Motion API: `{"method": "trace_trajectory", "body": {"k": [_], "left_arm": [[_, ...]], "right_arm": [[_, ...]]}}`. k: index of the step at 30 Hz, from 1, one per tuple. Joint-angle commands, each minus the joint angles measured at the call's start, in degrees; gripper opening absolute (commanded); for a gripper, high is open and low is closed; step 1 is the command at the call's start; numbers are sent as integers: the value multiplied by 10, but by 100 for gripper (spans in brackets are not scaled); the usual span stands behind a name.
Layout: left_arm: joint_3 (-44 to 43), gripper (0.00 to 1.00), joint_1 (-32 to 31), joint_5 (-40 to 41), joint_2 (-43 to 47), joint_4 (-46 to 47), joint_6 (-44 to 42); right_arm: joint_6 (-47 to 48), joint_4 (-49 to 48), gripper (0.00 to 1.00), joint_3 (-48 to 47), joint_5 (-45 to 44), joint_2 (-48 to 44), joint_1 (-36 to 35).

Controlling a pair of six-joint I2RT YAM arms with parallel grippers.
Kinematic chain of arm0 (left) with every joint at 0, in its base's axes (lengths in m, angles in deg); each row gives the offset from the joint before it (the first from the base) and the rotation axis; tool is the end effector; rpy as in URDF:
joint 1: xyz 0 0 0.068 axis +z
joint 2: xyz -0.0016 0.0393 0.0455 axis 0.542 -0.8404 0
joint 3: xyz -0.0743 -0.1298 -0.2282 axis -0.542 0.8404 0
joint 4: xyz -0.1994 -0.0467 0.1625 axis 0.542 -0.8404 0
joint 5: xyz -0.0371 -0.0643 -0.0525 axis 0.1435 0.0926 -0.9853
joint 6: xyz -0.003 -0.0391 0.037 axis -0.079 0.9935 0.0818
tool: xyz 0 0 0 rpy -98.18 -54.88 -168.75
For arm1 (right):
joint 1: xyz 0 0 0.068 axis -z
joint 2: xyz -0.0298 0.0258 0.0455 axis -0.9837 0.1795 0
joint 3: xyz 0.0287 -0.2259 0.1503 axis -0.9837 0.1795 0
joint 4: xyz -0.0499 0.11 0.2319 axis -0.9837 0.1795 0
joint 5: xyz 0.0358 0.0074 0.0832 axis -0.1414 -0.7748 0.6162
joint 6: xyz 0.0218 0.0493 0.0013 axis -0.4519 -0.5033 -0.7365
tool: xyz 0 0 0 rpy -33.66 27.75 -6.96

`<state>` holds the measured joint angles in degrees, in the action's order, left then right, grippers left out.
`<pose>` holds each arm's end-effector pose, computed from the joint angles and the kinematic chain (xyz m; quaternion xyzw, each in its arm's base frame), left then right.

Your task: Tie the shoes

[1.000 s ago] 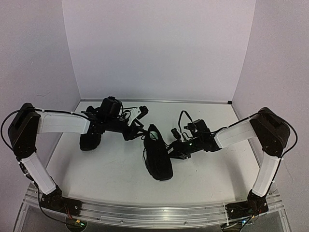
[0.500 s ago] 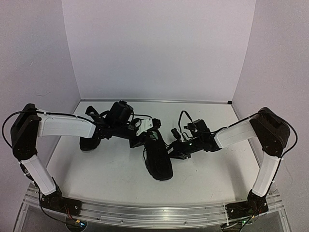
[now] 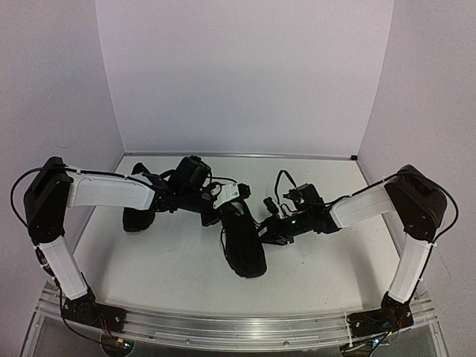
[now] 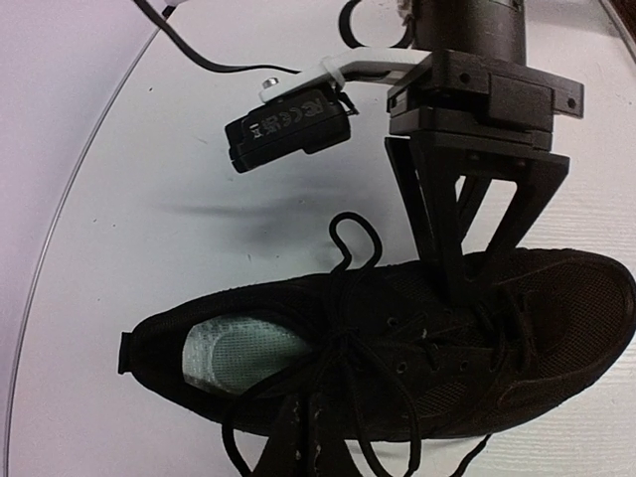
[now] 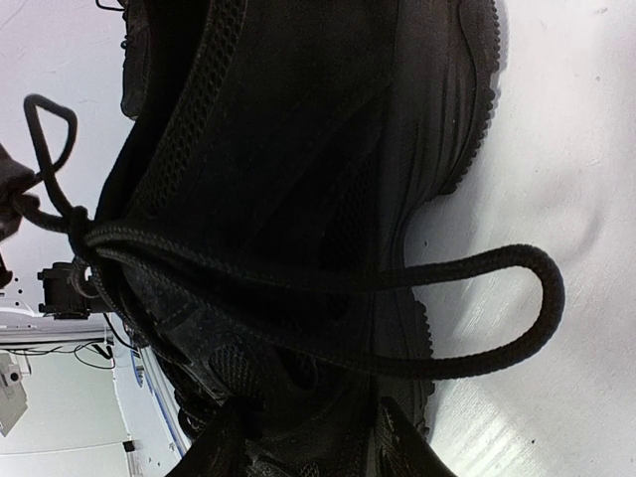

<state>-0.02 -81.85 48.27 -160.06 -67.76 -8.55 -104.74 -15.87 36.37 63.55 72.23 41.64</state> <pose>0.2492 -0.2993 0.2195 0.6333 0.6313 -0.1559 0.4196 0.2693 0.2414 0.1327 -0.1824 0.8404 0.4962 0.1192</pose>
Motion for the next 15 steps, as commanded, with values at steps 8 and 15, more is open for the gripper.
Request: {"method": "trace_trajectory", "body": {"k": [8,15], "left_arm": [[23,0,22,50,55,80,46],[32,0,35,79,64,105,64]], "right_arm": [[-4,16,41,-6,-20,15,-7],[-6,15,40,-5,-20,16,-8]]}}
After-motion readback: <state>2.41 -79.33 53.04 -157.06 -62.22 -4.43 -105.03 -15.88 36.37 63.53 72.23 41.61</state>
